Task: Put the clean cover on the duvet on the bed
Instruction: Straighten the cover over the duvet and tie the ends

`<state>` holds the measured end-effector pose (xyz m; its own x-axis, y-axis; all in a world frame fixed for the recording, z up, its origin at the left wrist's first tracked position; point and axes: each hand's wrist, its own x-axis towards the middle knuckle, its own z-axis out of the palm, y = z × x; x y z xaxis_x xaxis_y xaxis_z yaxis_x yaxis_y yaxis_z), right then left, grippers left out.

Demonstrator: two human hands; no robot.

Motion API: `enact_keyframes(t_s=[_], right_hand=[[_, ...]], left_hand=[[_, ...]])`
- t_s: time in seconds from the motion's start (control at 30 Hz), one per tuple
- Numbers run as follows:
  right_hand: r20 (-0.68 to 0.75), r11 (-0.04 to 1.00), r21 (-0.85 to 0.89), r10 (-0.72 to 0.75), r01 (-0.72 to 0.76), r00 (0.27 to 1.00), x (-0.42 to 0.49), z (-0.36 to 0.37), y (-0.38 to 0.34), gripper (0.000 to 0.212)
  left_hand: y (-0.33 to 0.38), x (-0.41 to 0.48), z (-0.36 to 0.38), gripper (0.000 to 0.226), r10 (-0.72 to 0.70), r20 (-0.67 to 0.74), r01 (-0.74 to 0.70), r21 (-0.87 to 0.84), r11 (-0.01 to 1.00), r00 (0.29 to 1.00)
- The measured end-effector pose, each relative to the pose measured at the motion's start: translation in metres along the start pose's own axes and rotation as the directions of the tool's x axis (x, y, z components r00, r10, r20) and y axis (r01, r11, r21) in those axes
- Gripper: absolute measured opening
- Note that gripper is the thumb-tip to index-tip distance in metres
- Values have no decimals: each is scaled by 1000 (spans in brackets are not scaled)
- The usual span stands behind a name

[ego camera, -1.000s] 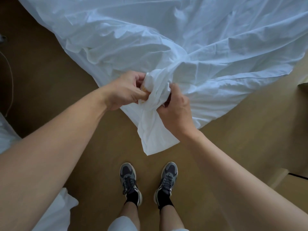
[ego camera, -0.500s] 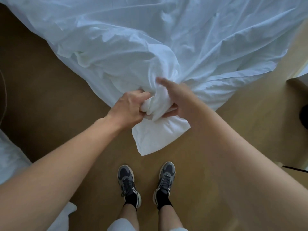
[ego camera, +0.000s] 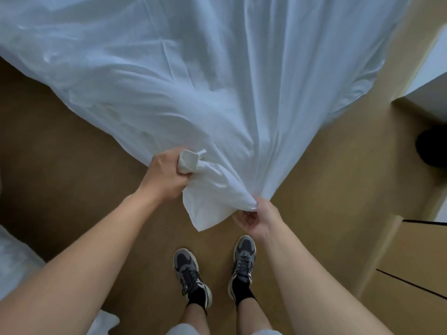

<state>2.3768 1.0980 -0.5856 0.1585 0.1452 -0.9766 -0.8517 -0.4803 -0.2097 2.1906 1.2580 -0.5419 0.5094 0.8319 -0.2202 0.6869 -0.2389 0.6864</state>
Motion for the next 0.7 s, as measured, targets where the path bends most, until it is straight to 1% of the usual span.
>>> enact_keyframes(t_s=[0.03, 0.1, 0.13, 0.17, 0.2, 0.23, 0.27, 0.3, 0.33, 0.37, 0.43, 0.5, 0.57, 0.63, 0.7], right_hand=[[-10, 999, -41, 4, -5, 1000, 5, 3, -3, 22], [-109, 993, -120, -38, 25, 993, 15, 6, -9, 30], [-163, 988, -150, -60, 35, 985, 20, 7, -10, 41], [-175, 987, -161, -53, 25, 983, 23, 6, -10, 57], [-134, 990, -140, -22, 3, 991, 27, 6, -10, 72], [-49, 995, -99, 20, -25, 999, 29, 5, -10, 80], [62, 997, -45, 61, -58, 996, 29, 5, -8, 80], [183, 996, 18, 83, -87, 980, 28, 7, -8, 75], [279, 989, 93, 83, -113, 957, 25, 9, -8, 68], [340, 978, 159, 73, -133, 938, 22, 13, -9, 62], [359, 975, 190, 42, -117, 932, 8, 24, -14, 56], [350, 990, 134, -9, -41, 937, -15, 40, -27, 49], [329, 991, 135, -65, 22, 942, -45, 59, -45, 41], [306, 971, 237, -104, 30, 946, -75, 81, -63, 37], [294, 933, 359, -148, 35, 944, -106, 104, -80, 37]], left_hand=[[2, 0, -3, 25, -4, 25, 5, -39, 999, 1000], [9, 1, -12, 28, -12, 76, 19, -96, 995, 997], [12, 2, -15, 29, -15, 93, 25, -113, 993, 996], [14, 4, -19, 29, -17, 107, 30, -124, 992, 994], [16, 5, -23, 28, -14, 116, 30, -133, 991, 993], [17, 6, -27, 26, 1, 123, 17, -139, 990, 992], [18, 7, -33, 24, 21, 124, -3, -145, 989, 992], [19, 7, -39, 21, 42, 118, -24, -153, 988, 992], [22, 7, -45, 18, 58, 104, -40, -166, 985, 993], [25, 7, -51, 15, 63, 83, -46, -185, 982, 995], [35, 7, -67, 11, 45, 37, -35, -231, 972, 998], [49, 6, -87, 16, 40, 7, -36, -276, 960, 999], [67, 7, -110, 20, 35, -30, -43, -315, 948, 999], [87, 11, -134, 19, 8, -95, -41, -355, 934, 995], [108, 14, -161, 13, -10, -160, -54, -385, 921, 987]])
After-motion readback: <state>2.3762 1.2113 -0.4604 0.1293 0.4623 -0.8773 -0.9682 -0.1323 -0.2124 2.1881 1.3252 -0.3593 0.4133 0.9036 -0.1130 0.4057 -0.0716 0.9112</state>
